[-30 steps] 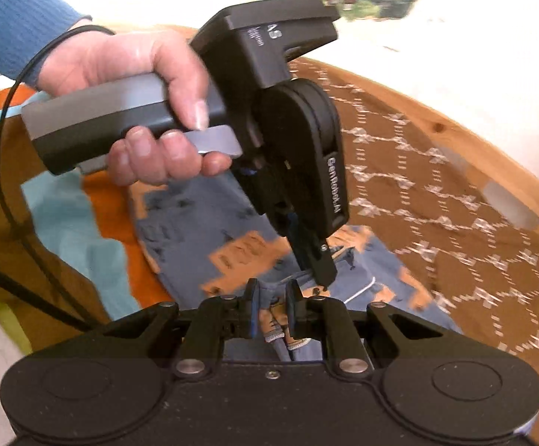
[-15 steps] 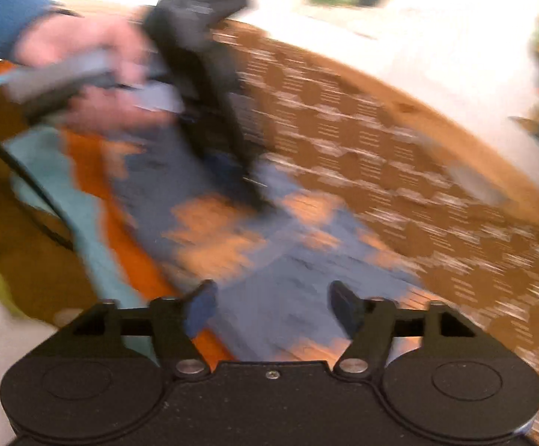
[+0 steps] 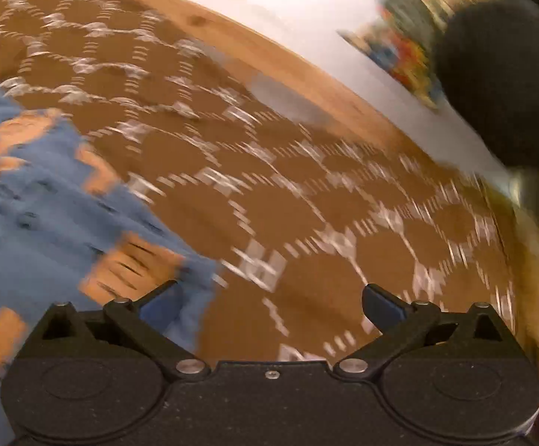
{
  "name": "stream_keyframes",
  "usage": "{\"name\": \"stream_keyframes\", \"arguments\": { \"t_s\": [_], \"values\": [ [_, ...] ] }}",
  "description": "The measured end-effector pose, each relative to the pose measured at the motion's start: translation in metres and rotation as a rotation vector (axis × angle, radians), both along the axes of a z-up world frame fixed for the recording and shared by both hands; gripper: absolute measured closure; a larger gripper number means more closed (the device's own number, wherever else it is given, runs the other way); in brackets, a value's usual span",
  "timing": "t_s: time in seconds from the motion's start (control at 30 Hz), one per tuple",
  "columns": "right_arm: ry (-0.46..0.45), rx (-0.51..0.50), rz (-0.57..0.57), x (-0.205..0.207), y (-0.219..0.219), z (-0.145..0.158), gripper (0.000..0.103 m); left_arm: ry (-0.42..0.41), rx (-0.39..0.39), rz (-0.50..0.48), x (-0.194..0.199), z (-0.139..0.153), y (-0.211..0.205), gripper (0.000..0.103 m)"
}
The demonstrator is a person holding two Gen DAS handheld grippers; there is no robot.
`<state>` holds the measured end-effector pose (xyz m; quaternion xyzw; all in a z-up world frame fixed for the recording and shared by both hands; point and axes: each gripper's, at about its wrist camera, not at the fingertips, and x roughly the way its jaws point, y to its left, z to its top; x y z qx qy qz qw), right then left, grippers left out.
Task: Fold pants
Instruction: 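Lay the edge down and open both grippers, withdrawing them, then move the left gripper to the elastic waistband end of the folded pants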
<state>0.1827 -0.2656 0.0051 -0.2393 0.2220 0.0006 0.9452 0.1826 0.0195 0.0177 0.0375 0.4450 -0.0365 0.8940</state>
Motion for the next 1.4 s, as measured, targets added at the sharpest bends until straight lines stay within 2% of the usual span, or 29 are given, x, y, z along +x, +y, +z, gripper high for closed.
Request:
{"name": "stream_keyframes", "arguments": {
  "t_s": [0.1,0.2,0.3,0.33,0.4,0.47,0.53,0.77,1.03,1.17,1.23,1.4],
  "values": [
    [-0.015,0.031,-0.043,-0.004,-0.009,0.008,0.001,0.022,-0.004,0.008,-0.002,0.006,0.002,0.002],
    [-0.011,0.093,0.055,-0.026,0.0,0.021,0.001,0.018,-0.049,0.03,-0.017,0.018,0.002,0.001],
    [0.029,0.164,0.203,-0.051,0.015,0.028,0.001,0.011,-0.139,-0.043,-0.042,0.021,-0.001,0.0],
    [0.056,0.164,0.262,-0.059,0.022,0.027,0.001,0.035,-0.127,-0.055,-0.047,0.016,-0.003,0.0],
    [0.111,0.123,0.354,-0.072,0.039,0.017,0.001,0.078,-0.057,-0.046,-0.053,0.002,-0.005,0.001],
    [0.157,0.036,0.383,-0.077,0.055,-0.001,0.001,0.037,-0.053,-0.062,-0.061,-0.005,-0.001,0.0],
    [0.129,0.03,0.378,-0.08,0.057,-0.009,0.001,0.032,-0.059,-0.059,-0.061,-0.005,-0.001,0.0],
    [0.202,0.17,0.311,-0.065,0.039,-0.008,0.001,0.019,-0.093,-0.058,-0.063,-0.006,0.006,0.0],
    [0.205,0.19,0.305,-0.064,0.037,-0.011,0.001,0.022,-0.112,-0.055,-0.065,-0.002,0.007,0.0],
    [0.211,0.208,0.303,-0.063,0.035,-0.012,0.001,0.048,-0.173,-0.013,-0.074,0.009,0.02,0.0],
    [0.215,0.216,0.302,-0.063,0.035,-0.012,0.001,0.009,-0.198,0.022,-0.088,0.016,0.03,0.0],
    [0.217,0.224,0.3,-0.061,0.034,-0.013,0.001,-0.205,-0.177,0.202,-0.139,0.035,0.065,0.0]
  ]
}}
